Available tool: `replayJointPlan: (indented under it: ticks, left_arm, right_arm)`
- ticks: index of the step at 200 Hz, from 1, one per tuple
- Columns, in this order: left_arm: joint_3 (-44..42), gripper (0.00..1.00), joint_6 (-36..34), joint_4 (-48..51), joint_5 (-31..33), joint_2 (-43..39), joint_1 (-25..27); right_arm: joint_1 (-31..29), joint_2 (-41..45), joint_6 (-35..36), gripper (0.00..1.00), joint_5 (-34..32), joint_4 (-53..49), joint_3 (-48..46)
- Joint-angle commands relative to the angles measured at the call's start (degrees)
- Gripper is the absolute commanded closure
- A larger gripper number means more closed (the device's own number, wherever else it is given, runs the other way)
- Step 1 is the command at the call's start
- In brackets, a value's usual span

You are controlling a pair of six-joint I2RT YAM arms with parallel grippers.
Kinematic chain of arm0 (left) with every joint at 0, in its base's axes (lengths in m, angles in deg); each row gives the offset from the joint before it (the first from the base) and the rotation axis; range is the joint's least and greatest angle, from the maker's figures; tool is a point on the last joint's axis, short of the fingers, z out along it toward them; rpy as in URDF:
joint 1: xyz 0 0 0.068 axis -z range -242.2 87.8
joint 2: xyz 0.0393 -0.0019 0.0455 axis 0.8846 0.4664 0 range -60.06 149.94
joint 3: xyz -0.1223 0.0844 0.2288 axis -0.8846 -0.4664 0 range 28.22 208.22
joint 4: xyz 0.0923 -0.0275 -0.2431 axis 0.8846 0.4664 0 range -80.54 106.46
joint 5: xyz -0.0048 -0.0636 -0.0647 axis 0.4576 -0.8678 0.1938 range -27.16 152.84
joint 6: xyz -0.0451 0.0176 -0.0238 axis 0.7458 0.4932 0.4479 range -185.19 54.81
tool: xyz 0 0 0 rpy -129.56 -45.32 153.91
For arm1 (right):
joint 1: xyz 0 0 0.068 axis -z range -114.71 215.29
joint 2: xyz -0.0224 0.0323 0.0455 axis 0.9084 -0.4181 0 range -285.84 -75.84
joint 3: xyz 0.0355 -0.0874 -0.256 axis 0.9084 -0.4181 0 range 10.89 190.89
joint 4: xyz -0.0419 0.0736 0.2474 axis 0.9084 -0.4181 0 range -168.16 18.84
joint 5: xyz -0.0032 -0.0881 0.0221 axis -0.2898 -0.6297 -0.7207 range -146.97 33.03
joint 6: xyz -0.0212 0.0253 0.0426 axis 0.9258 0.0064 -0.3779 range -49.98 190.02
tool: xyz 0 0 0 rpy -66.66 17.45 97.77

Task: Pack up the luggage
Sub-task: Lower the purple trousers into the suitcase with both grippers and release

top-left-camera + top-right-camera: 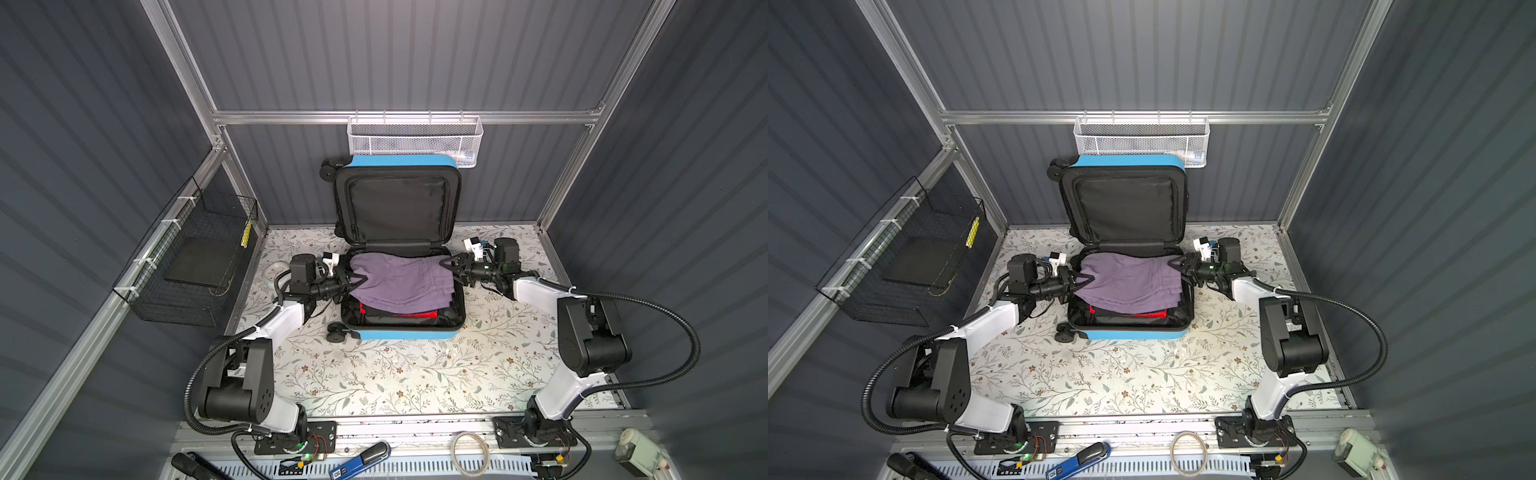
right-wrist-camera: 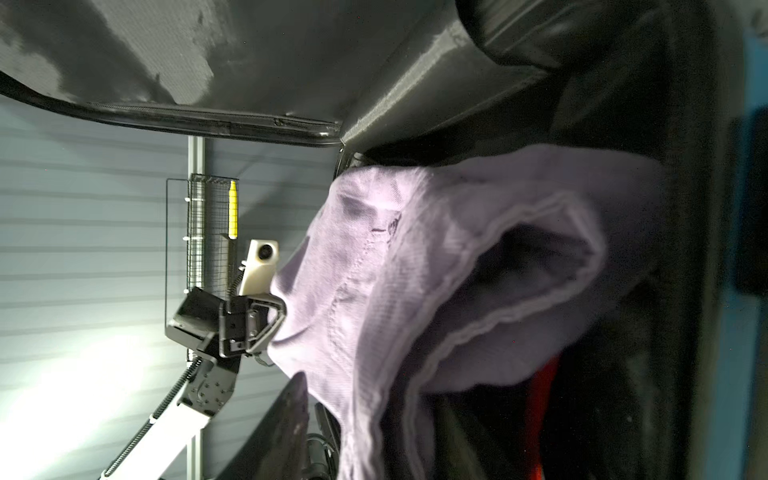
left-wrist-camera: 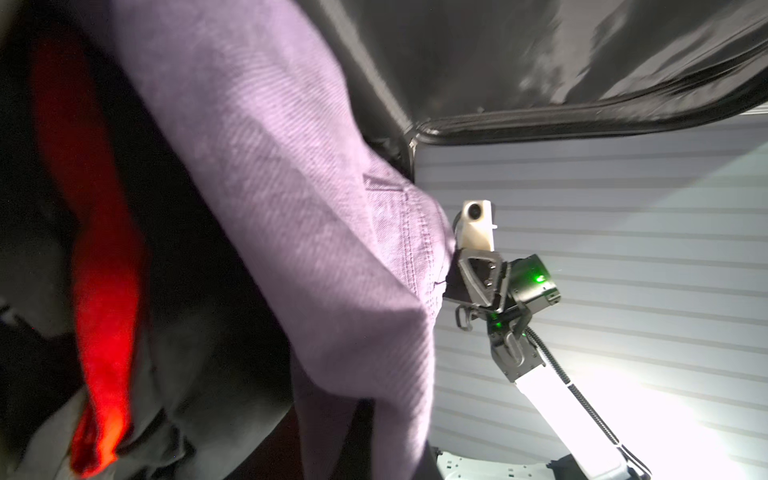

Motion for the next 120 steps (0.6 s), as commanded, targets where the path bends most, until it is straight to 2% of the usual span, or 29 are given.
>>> replayJointPlan:
  ticks: [1,82,92,104,120]
  left_arm:
    - [-1.74,1.0,0.19,-2.14,0.29,-1.87,0.14]
    - [-3.2,1.0,-2.83,0.8,2.23,-2.08,0.23]
    - [-3.08,0.85,-3.34,1.79,2.33,-2.29,0.23]
    - [-2.85,0.75,-4.29,3.37,3.31,-3.12,0.23]
    - [-1.44,0.51,-7.14,7.54,5.09,-4.49,0.23]
  right_arm:
    - [0.14,2.7,-1.17,0.49,0.12,4.02,-1.1]
    - [0.25,8.79,2.48,0.5,-3.49,-6.64,-5.68]
    - [0.23,9.85,3.66,0.5,-4.5,-8.75,-6.09]
    - [0.24,11.47,5.82,0.48,-5.96,-11.8,-6.2]
    - [0.32,13.96,8.91,0.45,-8.83,-16.94,-5.47]
